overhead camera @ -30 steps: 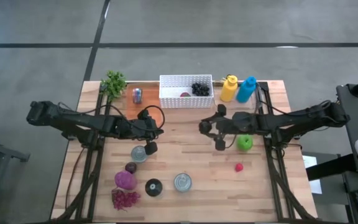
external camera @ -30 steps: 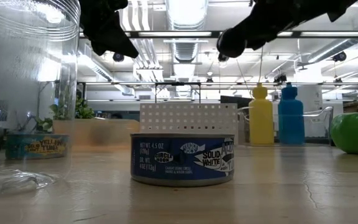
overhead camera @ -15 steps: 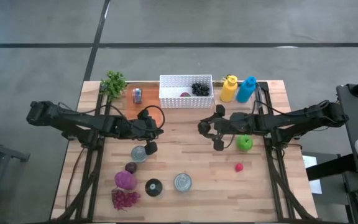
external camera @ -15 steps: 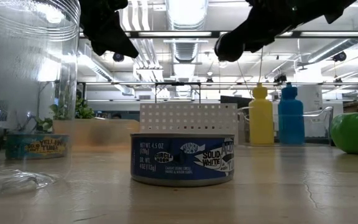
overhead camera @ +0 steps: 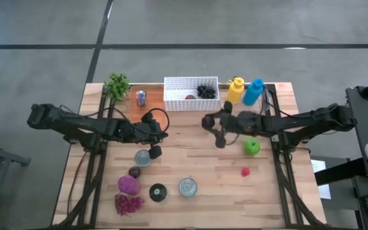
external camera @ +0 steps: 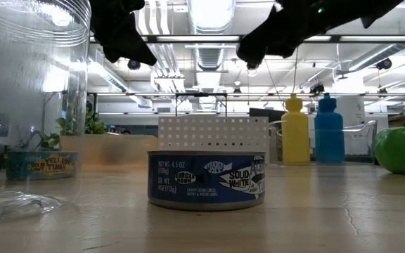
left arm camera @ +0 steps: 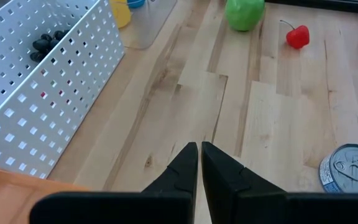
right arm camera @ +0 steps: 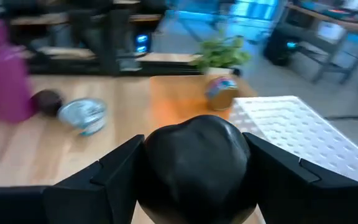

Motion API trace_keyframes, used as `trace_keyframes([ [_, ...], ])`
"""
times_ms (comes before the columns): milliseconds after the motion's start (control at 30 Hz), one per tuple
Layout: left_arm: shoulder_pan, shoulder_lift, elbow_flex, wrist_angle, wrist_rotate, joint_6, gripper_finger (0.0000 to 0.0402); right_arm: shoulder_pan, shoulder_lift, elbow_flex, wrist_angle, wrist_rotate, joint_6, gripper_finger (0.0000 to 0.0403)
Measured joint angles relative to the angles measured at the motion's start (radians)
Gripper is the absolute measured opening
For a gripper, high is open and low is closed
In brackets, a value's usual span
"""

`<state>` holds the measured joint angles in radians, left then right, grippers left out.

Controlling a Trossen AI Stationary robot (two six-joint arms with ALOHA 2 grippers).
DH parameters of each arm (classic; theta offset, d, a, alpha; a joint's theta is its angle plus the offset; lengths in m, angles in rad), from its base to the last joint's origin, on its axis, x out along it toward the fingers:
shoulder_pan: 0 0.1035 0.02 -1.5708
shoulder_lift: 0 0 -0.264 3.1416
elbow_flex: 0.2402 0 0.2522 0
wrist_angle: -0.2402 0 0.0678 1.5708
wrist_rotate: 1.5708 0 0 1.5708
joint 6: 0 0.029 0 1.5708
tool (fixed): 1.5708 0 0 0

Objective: Pick & Place Food Item
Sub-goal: Put the right plum into the white bin

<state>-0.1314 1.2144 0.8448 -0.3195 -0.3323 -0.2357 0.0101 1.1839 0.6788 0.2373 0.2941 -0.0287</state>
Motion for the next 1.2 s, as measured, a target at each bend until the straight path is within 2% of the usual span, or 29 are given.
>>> trace_keyframes([
  [133, 0.000, 0.000, 0.000, 0.000, 0.000, 0.000, 0.0026, -0.073, 0.049, 0.006, 0.089, -0.002, 0.006, 0.0244],
  [333, 0.000, 0.000, 0.000, 0.002, 0.000, 0.000, 0.0026, -0.201, 0.157, 0.113, 0.063, -0.008, 0.008, 0.0244],
  [600, 0.000, 0.000, 0.000, 0.004, 0.000, 0.000, 0.0026, -0.336, 0.326, 0.283, -0.006, -0.192, 0.036, 0.0244],
  [933, 0.000, 0.000, 0.000, 0.004, 0.000, 0.000, 0.0026, -0.389, 0.508, 0.532, -0.223, -0.198, 0.045, 0.0244],
  [1200, 0.000, 0.000, 0.000, 0.003, 0.000, 0.000, 0.0026, -0.426, 0.541, 0.591, -0.285, -0.199, 0.045, 0.0244],
])
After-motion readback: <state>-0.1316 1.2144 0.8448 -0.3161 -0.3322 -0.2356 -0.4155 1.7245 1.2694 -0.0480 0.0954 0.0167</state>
